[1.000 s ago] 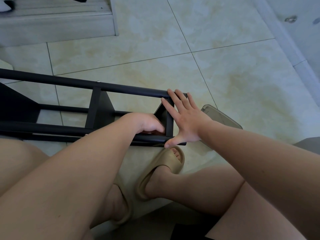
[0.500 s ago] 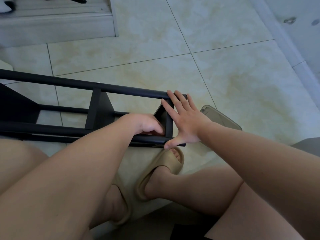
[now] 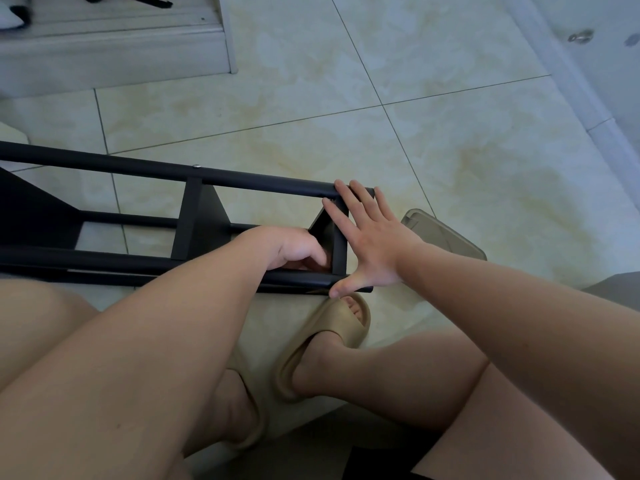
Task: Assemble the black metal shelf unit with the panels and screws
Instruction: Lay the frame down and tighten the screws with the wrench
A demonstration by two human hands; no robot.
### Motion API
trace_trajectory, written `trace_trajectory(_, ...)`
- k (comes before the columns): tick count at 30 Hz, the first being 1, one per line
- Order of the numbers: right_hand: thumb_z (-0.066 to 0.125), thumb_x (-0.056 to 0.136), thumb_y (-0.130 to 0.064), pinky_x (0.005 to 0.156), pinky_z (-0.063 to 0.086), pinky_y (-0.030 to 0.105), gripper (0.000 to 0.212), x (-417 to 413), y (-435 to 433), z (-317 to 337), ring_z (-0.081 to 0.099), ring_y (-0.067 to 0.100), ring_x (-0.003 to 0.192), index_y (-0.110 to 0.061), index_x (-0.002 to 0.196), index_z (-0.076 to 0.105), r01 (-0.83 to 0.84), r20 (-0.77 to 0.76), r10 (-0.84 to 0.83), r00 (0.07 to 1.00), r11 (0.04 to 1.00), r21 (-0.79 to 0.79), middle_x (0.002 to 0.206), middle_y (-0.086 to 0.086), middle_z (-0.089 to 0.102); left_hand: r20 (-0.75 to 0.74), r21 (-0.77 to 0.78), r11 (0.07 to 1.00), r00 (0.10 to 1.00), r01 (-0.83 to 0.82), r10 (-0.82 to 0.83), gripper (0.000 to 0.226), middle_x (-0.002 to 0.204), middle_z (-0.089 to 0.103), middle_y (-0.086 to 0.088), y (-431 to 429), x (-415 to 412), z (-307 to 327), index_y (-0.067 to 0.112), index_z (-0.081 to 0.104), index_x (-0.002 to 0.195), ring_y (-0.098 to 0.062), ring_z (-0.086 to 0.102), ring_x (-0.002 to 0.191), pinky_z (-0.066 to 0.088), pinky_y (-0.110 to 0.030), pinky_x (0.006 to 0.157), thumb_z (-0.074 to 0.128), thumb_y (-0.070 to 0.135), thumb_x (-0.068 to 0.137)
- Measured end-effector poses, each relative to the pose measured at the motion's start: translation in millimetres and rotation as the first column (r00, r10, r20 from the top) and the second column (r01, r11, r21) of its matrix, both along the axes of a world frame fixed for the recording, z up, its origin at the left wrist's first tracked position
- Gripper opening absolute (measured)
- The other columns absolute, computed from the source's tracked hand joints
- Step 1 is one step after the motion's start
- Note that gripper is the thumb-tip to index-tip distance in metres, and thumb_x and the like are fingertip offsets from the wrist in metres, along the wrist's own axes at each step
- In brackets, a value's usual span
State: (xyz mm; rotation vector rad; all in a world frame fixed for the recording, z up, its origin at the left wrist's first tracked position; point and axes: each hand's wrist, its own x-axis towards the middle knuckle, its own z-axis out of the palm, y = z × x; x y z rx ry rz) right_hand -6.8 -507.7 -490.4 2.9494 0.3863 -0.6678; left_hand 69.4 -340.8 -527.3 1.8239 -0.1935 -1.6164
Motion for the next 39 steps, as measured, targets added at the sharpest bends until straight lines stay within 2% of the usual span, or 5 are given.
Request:
trace_trajectory(5, 0.028, 0.049, -0.107, 0.122, -0.016, 0.053, 0.148, 0.1, 0.3, -0.4, -0.032, 0.032, 0.149, -0.019, 0.159, -0.019, 0.004, -0.007, -0.004, 1.000, 1.000, -0.001, 0.162, 0.012, -0.034, 0.062, 0.030, 0.998, 0.997, 0.053, -0.054, 0.037, 0.112, 0.070, -0.024, -3.8, -1.8, -1.1, -0.002, 0.069, 0.114, -0.029, 0.065, 0.090, 0.050, -0.049, 0.103, 0.064, 0.016, 0.082)
trace_trajectory(15, 0.032, 0.051, -0.106, 0.122, -0.015, 0.053, 0.147, -0.9, 0.7, 0.4, -0.030, 0.033, 0.150, -0.019, 0.159, -0.019, 0.004, -0.005, -0.004, 1.000, 1.000, -0.002, 0.162, 0.012, -0.033, -0.063, 0.010, 1.000, 0.998, 0.022, -0.021, 0.021, 0.087, 0.074, -0.013, 0.0, -0.2, 1.8, 0.004, 0.075, 0.101, -0.025, 0.067, 0.074, 0.056, -0.032, 0.075, 0.061, 0.012, 0.088)
trace_trajectory(19, 0.031, 0.051, -0.106, 0.122, -0.016, 0.053, 0.147, -0.7, 0.9, 0.8, -0.030, 0.033, 0.150, -0.019, 0.159, -0.018, 0.004, -0.007, -0.004, 1.000, 1.000, 0.000, 0.163, 0.012, -0.032, 0.073, 0.035, 0.997, 0.995, 0.064, -0.066, 0.029, 0.098, 0.073, -0.016, -3.3, -1.8, -0.7, 0.002, 0.072, 0.108, -0.028, 0.064, 0.083, 0.052, -0.042, 0.094, 0.063, 0.015, 0.084)
trace_trajectory(24, 0.034, 0.052, -0.105, 0.122, -0.015, 0.053, 0.147, -0.4, 1.0, 1.5, -0.030, 0.033, 0.150, -0.019, 0.158, -0.020, 0.002, -0.008, -0.002, 1.000, 1.000, -0.005, 0.162, 0.012, -0.034, 0.036, 0.009, 1.000, 0.999, 0.027, -0.027, 0.020, 0.078, 0.073, -0.005, -1.0, -0.1, 2.0, 0.007, 0.075, 0.100, -0.017, 0.065, 0.067, 0.052, -0.026, 0.072, 0.063, 0.008, 0.085)
trace_trajectory(39, 0.032, 0.051, -0.105, 0.122, -0.015, 0.053, 0.147, -0.5, 2.0, 2.4, -0.031, 0.033, 0.150, -0.020, 0.159, -0.019, 0.007, -0.010, -0.007, 1.000, 1.000, -0.009, 0.162, 0.012, -0.034, 0.030, 0.012, 1.000, 0.999, 0.029, -0.029, 0.030, 0.105, 0.074, -0.015, 0.3, -2.0, 0.2, 0.004, 0.073, 0.112, -0.027, 0.065, 0.092, 0.048, -0.042, 0.102, 0.064, 0.015, 0.086)
